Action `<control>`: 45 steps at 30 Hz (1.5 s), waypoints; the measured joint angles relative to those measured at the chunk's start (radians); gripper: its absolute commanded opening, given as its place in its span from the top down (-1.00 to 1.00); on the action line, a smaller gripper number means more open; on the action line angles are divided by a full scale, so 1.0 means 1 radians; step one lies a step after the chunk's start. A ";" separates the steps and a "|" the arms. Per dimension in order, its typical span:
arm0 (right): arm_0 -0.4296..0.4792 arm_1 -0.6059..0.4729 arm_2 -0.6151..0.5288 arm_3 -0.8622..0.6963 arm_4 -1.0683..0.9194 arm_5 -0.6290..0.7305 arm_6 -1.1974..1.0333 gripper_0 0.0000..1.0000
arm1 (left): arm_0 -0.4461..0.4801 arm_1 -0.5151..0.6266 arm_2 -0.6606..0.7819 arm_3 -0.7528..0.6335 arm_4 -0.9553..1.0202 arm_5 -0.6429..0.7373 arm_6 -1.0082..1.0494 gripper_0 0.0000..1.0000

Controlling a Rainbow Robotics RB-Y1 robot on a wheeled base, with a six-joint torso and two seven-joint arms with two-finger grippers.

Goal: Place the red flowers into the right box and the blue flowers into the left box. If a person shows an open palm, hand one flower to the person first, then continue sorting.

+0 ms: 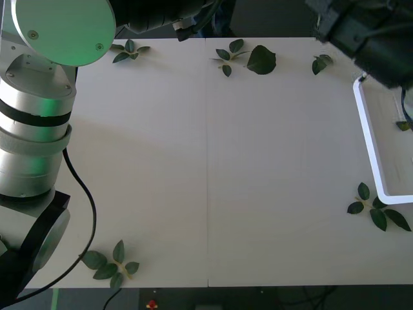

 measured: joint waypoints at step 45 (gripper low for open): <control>-0.410 0.354 0.108 0.441 0.427 -0.175 0.013 -1.00 | 0.000 0.000 0.000 0.000 0.000 0.000 0.000 -1.00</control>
